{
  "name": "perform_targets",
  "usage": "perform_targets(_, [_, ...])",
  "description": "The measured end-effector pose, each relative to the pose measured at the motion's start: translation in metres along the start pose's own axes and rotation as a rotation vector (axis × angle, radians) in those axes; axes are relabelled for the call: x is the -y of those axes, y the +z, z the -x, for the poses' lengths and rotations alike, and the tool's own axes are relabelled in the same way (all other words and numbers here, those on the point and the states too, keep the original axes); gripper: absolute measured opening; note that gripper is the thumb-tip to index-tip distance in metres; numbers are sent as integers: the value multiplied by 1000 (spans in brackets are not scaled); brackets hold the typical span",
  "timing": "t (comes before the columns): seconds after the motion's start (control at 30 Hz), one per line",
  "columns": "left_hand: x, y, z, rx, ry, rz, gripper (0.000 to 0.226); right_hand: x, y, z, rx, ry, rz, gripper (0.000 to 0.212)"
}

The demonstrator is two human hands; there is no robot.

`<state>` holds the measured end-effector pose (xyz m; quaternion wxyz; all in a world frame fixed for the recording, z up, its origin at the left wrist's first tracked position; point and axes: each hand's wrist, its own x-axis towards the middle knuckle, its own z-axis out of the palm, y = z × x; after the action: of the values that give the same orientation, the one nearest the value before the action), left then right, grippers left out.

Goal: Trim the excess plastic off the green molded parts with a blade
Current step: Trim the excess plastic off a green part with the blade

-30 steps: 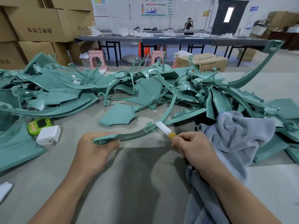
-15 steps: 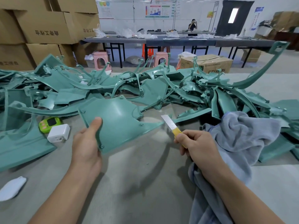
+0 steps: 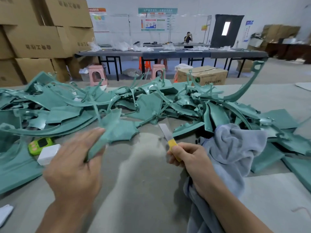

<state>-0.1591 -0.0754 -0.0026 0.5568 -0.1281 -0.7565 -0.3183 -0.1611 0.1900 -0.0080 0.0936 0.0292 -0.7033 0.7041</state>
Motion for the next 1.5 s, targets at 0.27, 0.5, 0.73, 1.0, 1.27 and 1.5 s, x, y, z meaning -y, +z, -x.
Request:
perform_targets(0.27, [-22, 31, 27, 508, 29, -227, 23, -1, 3, 4, 164, -48, 32, 26])
perform_targets(0.5, [-16, 23, 30, 535, -130, -178, 40, -8, 5, 4, 228, 49, 152, 26])
perform_targets(0.73, [-14, 20, 28, 496, -181, -91, 32, -8, 8, 3, 154, 8, 261, 30])
perform_targets(1.0, [-11, 19, 31, 479, -228, -54, 34, -6, 9, 6, 198, 5, 215, 28])
perform_targets(1.27, [-10, 17, 28, 512, -283, -129, 26, -9, 14, 10, 284, -31, 266, 30])
perform_targets(1.5, [-7, 18, 31, 476, -262, -24, 23, -9, 14, 9, 234, -3, 245, 27])
